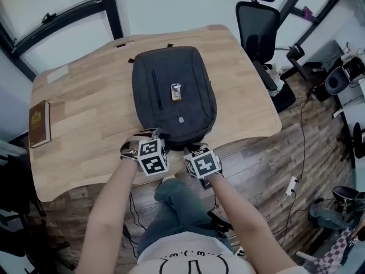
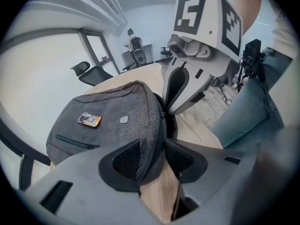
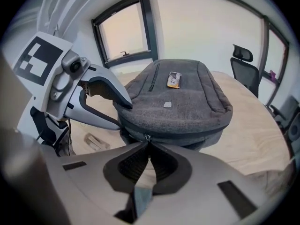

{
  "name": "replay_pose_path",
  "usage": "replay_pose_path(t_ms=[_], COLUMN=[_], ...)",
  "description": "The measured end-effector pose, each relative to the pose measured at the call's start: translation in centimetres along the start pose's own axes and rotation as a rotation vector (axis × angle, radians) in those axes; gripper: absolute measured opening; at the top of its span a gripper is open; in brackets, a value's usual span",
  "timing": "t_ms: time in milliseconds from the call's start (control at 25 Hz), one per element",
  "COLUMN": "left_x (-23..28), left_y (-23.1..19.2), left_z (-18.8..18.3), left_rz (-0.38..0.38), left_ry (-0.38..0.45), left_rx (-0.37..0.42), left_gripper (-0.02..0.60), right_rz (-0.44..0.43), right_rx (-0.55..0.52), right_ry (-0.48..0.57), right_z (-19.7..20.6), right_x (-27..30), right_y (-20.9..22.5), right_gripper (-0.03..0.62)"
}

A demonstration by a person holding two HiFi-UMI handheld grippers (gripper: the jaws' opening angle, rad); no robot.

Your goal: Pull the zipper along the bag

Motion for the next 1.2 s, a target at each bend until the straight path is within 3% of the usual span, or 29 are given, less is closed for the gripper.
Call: replay_pose_path(t_ms=[120, 200, 240, 320, 480, 560, 680, 920, 1200], left_x=[-0.1, -0.1, -0.1, 0.0, -0.1, 0.1, 0.3, 0.5, 0.5], left_y=[0.0, -0.2, -0.3, -0.3, -0.5, -0.5, -0.6, -0.8, -0.7], left_z=[-0.1, -0.3, -0.4, -0.4, -0.5, -0.6, -0.5, -0.6, -0.4], left_rz=[-0.007, -0.005, -0.002, 0.007, 0.002, -0.003, 0.004, -0.017, -0.072], left_ry=[0.0, 0.007, 0.007, 0.004, 0.003, -0.007, -0.042, -0.091, -0.116], left_rx=[-0.019, -0.055, -0.072, -0.097, -0.15, -0.158, -0.192, -0.241, -0.308], left_gripper=[0.166, 0.166, 0.164, 0.164, 0.163, 0.16, 0.142, 0.124, 0.123], right_rz=[-0.072, -0.136, -0.143, -0.112, -0.027, -0.026, -0.076, -0.192, -0.309], right_rx=[0.053, 0.08, 0.082, 0.074, 0.076, 0.108, 0.13, -0.056, -0.132], right_ry=[0.017, 0.024, 0.025, 0.027, 0.031, 0.023, 0.004, -0.045, -0.119], right_z=[0.1, 0.3, 0.4, 0.2, -0.5, -0.4, -0.1, -0.1, -0.4], right_x=[-0.3, -0.4, -0.4, 0.1, 1.2, 1.3, 1.0, -0.2, -1.0], right_y=[0.0, -0.1, -0.2, -0.3, -0.6, -0.2, 0.6, 1.9, 5.1], right_gripper=[0.064, 0.176, 0.177, 0.141, 0.151, 0.087, 0.054, 0.054, 0.054])
Point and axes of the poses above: the fingertips, and each gripper's own axes: x forward along the fingers, y to its right, z out of its underside, the point moved 7 cm from there along -x, backward along the fingers, and after that the axes turned 7 degrees about y, right-handed, at the moved point
